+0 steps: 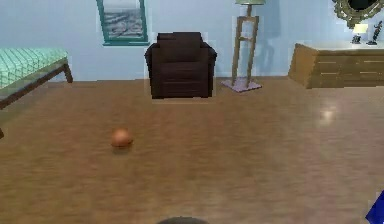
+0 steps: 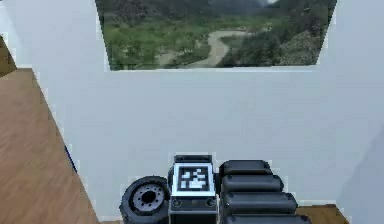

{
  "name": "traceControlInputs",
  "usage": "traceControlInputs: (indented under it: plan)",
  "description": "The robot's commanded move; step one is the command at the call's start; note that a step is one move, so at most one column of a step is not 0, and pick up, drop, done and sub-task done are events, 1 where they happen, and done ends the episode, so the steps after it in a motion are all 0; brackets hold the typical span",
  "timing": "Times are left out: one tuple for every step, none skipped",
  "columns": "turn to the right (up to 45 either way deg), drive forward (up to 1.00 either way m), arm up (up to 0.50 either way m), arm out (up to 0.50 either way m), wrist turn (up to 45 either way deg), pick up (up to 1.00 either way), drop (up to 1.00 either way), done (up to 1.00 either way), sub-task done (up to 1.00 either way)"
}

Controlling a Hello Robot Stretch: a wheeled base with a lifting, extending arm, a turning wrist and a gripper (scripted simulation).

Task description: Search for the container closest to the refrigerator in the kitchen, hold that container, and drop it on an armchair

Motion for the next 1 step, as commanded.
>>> traceControlInputs:
  plan:
    - [0.0,1.0,0.0,0.0,0.0,0.0,0.0,0.0,0.0]
